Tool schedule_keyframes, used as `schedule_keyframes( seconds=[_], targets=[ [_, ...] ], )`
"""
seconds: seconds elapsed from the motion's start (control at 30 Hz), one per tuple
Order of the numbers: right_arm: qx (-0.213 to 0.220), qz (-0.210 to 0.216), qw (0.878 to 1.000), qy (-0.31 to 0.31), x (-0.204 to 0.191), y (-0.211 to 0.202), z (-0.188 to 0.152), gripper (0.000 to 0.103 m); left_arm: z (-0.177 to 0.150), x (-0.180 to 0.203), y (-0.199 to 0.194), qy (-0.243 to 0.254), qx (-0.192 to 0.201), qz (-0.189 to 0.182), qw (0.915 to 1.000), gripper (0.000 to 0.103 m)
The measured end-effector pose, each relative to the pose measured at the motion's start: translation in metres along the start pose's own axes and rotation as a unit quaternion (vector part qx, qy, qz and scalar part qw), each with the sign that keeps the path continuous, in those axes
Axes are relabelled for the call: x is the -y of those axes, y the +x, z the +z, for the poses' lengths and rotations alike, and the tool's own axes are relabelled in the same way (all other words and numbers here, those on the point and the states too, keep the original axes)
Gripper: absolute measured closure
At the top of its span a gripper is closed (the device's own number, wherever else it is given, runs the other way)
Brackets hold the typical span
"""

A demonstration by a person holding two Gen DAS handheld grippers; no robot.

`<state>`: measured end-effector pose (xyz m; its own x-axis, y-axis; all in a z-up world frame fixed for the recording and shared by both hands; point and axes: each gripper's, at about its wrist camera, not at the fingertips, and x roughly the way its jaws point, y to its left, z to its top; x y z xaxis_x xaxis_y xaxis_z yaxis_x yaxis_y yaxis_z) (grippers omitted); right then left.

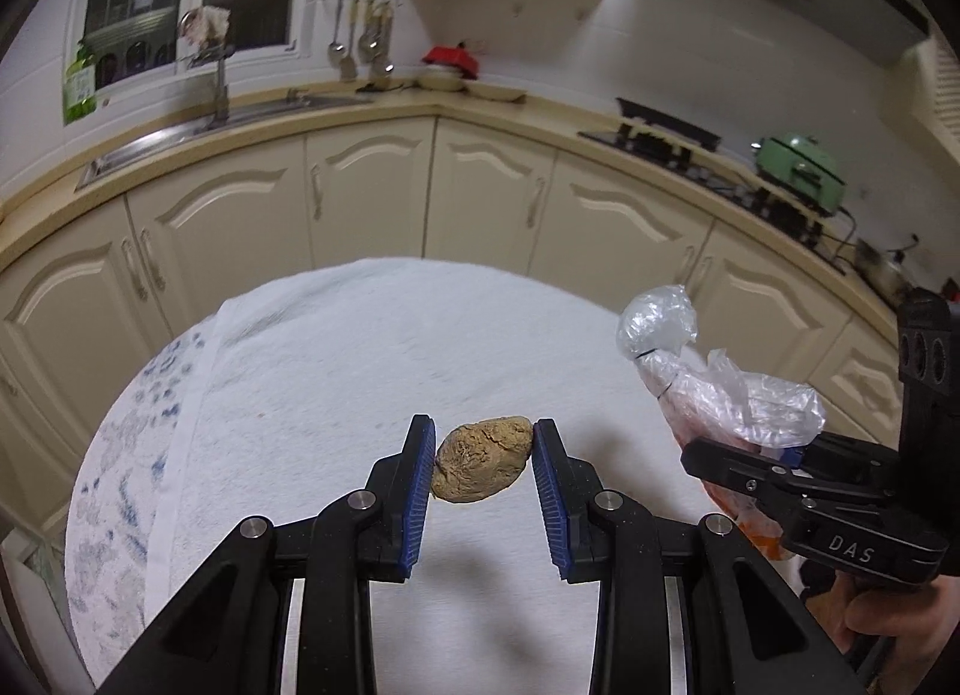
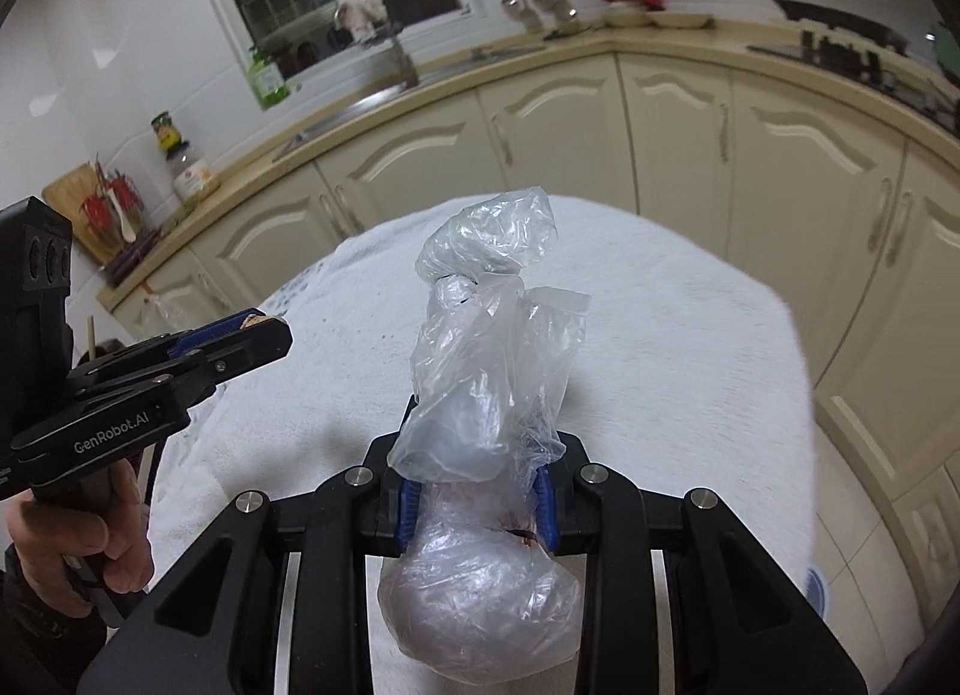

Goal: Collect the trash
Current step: 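Lift both held items and carry them to the blue wastebasket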

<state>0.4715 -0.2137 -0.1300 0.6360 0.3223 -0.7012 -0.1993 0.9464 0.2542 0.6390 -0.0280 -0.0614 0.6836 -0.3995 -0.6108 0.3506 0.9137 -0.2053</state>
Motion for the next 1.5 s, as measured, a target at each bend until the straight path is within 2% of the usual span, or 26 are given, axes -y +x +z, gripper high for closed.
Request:
schedule_keyframes(
  seconds=[0.23, 0.43, 0.63, 0.87, 1.13, 1.27, 1.5],
  targets=[
    [0.054, -0.034, 0.998, 0.026, 0.024, -0.061, -0.005, 0.073, 0.001, 0.055, -0.025, 0.036, 0.029, -0.035, 0.9983, 0.074],
    [0.097, -0.077, 0.99, 0.063, 0.059, -0.117, -0.015, 0.073, -0.002, 0.102, -0.034, 0.065, 0.048, -0.079, 0.9936, 0.074],
    [0.127, -0.133, 0.977, 0.11, 0.098, -0.172, -0.036, 0.073, -0.01, 0.144, -0.033, 0.092, 0.056, -0.119, 0.987, 0.074],
    [0.148, -0.19, 0.957, 0.162, 0.135, -0.222, -0.068, 0.073, -0.018, 0.195, -0.026, 0.127, 0.051, -0.177, 0.9747, 0.074],
    [0.141, -0.227, 0.938, 0.221, 0.184, -0.237, -0.111, 0.073, -0.033, 0.25, 0.018, 0.161, 0.001, -0.212, 0.9638, 0.074],
    [0.123, -0.234, 0.93, 0.255, 0.213, -0.227, -0.134, 0.073, -0.045, 0.277, 0.055, 0.178, -0.052, -0.217, 0.9584, 0.074],
    [0.096, -0.217, 0.919, 0.314, 0.265, -0.198, -0.163, 0.073, -0.058, 0.32, 0.114, 0.189, -0.13, -0.21, 0.9504, 0.073]
  ],
)
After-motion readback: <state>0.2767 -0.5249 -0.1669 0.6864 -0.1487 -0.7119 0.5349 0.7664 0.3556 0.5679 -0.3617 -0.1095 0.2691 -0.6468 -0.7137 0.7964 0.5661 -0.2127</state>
